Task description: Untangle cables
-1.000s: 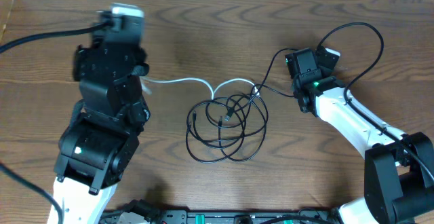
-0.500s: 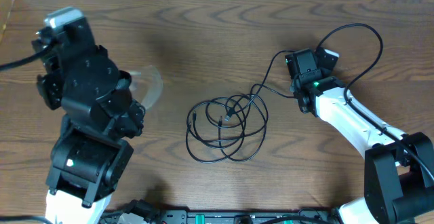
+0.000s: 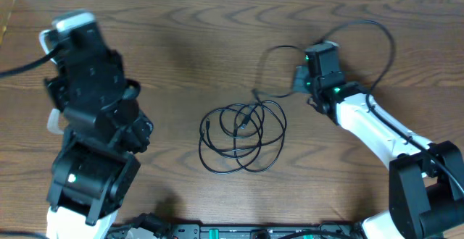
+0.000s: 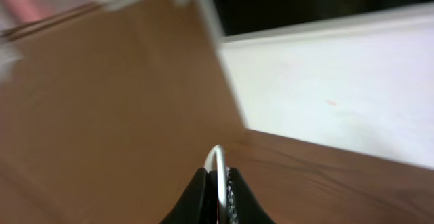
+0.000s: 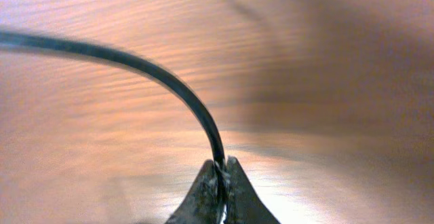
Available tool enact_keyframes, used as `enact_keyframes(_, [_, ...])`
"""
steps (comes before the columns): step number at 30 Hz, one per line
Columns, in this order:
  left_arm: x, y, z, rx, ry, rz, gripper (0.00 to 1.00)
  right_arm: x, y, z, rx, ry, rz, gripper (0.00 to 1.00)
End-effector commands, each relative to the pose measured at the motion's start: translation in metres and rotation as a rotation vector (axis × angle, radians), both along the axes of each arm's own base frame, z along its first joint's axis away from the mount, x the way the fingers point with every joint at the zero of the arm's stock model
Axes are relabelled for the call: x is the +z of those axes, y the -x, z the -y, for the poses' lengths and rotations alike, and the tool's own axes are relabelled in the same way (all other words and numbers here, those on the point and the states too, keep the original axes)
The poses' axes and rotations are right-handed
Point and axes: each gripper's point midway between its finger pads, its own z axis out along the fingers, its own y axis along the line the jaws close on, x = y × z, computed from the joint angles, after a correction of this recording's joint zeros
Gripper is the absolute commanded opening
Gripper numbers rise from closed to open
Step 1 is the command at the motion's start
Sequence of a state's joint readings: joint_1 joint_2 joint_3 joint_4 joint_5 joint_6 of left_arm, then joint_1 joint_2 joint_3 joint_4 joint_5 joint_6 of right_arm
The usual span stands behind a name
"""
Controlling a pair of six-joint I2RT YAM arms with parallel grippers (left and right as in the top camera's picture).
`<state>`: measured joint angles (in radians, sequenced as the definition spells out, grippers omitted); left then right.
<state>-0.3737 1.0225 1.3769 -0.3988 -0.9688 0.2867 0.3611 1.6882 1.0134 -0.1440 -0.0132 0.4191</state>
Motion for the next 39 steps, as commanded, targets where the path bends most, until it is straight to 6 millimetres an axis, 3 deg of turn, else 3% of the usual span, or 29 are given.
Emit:
enact_keyframes(1, [-0.009,-0.027,0.033,-0.202,0.027,-0.033,0.07,0.024,0.052,-0.094,0.634,-0.154,0.066,0.13])
enact_keyframes(5, [-0.02,-0.044,0.056,-0.324,0.038,-0.066,0.07,0.013,0.086,-0.119,0.834,-0.079,0.07,0.12])
enact_keyframes(7, [-0.022,-0.05,0.066,-0.375,0.046,-0.072,0.07,0.001,0.096,-0.121,0.885,0.002,0.058,0.13])
enact_keyframes(9, [-0.023,-0.053,0.072,-0.41,0.052,-0.073,0.07,-0.014,0.094,-0.113,0.837,0.104,0.027,0.13])
enact_keyframes(10, [-0.024,-0.054,0.075,-0.425,0.054,-0.074,0.07,-0.019,0.089,-0.106,0.787,0.155,0.013,0.26])
enact_keyframes(11, [-0.024,-0.054,0.077,-0.436,0.056,-0.074,0.08,-0.025,0.082,-0.097,0.713,0.205,0.0,0.55])
enact_keyframes(17, [-0.024,-0.055,0.08,-0.453,0.058,-0.076,0.08,-0.02,0.036,-0.029,0.144,0.378,0.023,0.76])
enact_keyframes(19, [-0.024,-0.055,0.08,-0.453,0.058,-0.076,0.08,-0.012,0.025,-0.019,0.03,0.368,0.061,0.85])
enact_keyframes(22, [-0.024,-0.055,0.08,-0.453,0.058,-0.076,0.07,0.0,0.016,-0.045,0.095,0.259,0.12,0.97])
enact_keyframes(24, [-0.025,-0.055,0.08,-0.453,0.058,-0.078,0.08,0.01,0.021,-0.085,0.301,0.145,0.164,0.99])
enact_keyframes(27, [-0.032,-0.058,0.086,-0.483,0.059,-0.107,0.07,0.038,0.051,-0.149,0.697,-0.074,0.257,0.99])
enact_keyframes(29, [-0.044,-0.061,0.102,-0.573,0.067,-0.154,0.07,0.053,0.068,-0.168,0.824,-0.183,0.288,0.99])
enact_keyframes(34, [-0.078,-0.064,0.165,-0.949,-0.067,-0.322,0.07,0.053,0.081,-0.174,0.893,-0.219,0.271,0.99])
enact_keyframes(39, [-0.094,-0.076,0.176,-0.99,-0.083,-0.365,0.07,0.04,0.088,-0.168,0.926,-0.167,0.236,0.99])
